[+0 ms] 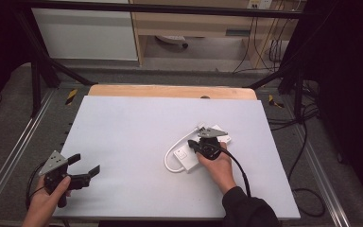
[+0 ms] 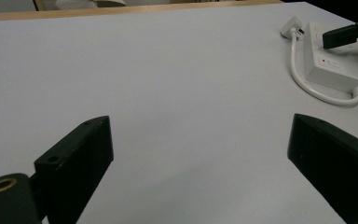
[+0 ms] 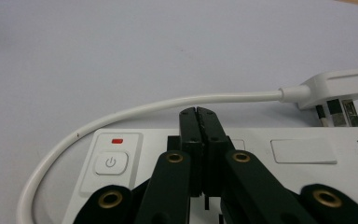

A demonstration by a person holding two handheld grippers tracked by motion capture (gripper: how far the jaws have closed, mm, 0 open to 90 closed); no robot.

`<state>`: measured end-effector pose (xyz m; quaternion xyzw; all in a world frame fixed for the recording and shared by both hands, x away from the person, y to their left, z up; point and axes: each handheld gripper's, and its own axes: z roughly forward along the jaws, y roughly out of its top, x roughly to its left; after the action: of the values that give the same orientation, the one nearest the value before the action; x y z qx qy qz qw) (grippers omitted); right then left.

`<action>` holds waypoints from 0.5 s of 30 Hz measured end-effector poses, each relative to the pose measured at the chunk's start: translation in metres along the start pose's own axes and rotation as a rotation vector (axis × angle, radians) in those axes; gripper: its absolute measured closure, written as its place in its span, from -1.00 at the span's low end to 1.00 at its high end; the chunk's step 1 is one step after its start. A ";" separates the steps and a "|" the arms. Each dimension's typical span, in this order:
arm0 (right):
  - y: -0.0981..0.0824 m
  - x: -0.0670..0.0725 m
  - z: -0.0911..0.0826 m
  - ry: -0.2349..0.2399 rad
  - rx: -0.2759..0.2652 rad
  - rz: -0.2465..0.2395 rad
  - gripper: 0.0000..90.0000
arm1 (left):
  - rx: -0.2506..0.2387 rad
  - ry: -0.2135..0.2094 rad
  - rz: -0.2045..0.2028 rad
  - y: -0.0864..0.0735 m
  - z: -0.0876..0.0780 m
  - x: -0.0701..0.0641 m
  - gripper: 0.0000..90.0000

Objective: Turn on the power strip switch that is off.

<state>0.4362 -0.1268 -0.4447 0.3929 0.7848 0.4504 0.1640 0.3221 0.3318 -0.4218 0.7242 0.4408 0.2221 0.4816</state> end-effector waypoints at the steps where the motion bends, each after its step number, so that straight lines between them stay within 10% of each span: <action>1: 0.000 0.000 0.000 0.000 -0.001 -0.002 1.00 | 0.000 -0.001 0.001 0.000 0.000 0.000 -0.84; 15: -0.001 0.000 0.000 0.001 -0.006 -0.005 1.00 | 0.003 -0.001 0.000 0.000 0.001 0.000 -0.84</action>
<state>0.4359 -0.1271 -0.4456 0.3902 0.7846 0.4523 0.1660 0.3224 0.3313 -0.4223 0.7250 0.4408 0.2211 0.4808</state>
